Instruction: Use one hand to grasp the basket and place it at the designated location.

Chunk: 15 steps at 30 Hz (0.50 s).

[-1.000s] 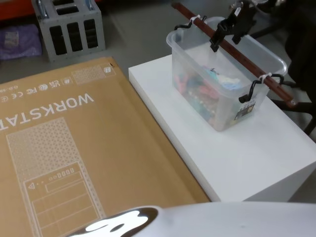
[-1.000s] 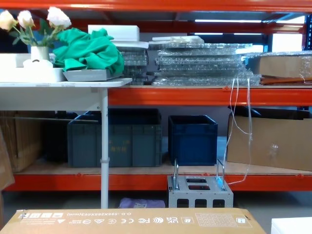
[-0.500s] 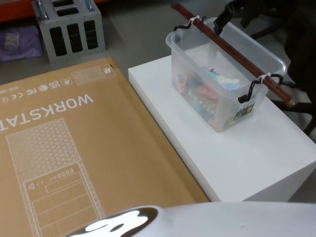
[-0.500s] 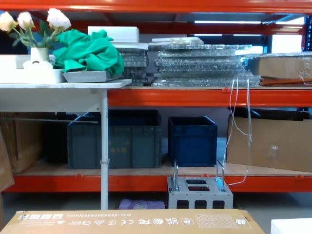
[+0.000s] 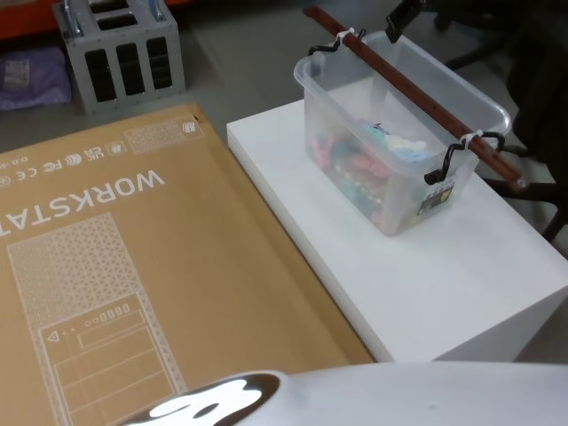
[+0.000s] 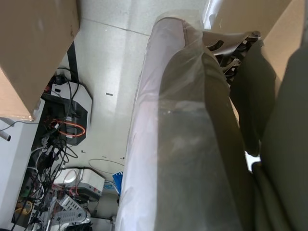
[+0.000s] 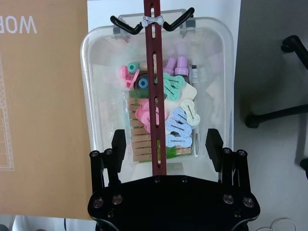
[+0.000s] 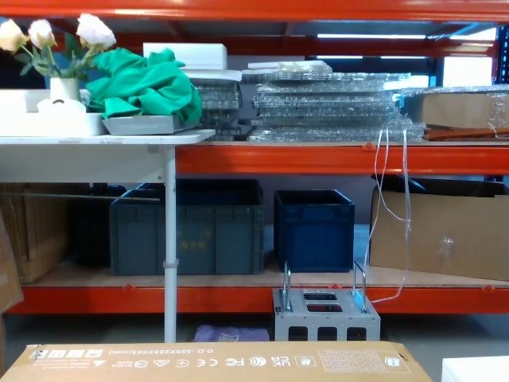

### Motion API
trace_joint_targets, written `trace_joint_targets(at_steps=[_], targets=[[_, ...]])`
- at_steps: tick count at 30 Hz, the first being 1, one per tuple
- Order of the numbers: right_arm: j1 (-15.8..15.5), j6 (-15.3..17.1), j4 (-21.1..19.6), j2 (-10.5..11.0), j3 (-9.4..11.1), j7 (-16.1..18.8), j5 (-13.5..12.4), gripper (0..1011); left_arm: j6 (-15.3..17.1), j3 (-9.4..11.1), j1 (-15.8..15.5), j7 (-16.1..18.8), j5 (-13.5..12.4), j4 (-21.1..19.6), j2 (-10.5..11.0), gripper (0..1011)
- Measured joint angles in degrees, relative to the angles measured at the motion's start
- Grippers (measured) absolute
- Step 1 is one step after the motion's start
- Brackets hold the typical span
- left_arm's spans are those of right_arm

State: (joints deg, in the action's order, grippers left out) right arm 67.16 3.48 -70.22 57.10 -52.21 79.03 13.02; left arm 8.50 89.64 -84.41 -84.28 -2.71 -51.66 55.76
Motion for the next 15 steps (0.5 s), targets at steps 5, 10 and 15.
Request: trace_joint_targets(at_steps=[5, 10, 15], targets=[[-0.09, 0.13, -0.04, 0.01, 0.25, 0.01, 0.05, 1000, 0.00, 0.00, 0.00, 0.00, 0.00, 0.00, 0.00, 0], [-0.10, 0.13, -0.04, 0.01, 0.25, 0.02, 0.06, 1000, 0.00, 0.00, 0.00, 0.00, 0.00, 0.00, 0.00, 0], [-0.09, 0.13, -0.03, -0.01, 0.21, 0.04, 0.06, 1000, 0.00, 0.00, 0.00, 0.00, 0.00, 0.00, 0.00, 0]])
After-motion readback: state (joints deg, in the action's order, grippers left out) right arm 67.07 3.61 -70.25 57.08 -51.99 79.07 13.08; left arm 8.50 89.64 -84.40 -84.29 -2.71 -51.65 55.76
